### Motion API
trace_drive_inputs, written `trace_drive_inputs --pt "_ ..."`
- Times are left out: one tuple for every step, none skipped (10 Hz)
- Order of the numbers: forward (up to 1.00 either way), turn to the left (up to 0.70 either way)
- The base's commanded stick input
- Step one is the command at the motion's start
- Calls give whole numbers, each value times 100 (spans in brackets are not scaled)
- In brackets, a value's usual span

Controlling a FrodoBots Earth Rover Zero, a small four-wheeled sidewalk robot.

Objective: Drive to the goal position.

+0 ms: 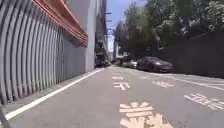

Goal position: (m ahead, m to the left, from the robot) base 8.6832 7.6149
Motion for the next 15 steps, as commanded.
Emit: trace_drive_inputs --pt "70 0" --pt "70 0" --pt "70 0" --pt "70 0" --pt "70 0" --pt "70 0" --pt "70 0" --pt "70 0" --pt "70 0" --pt "70 0" --pt "70 0" --pt "70 0" --pt "70 0" --pt "70 0" --pt "70 0"
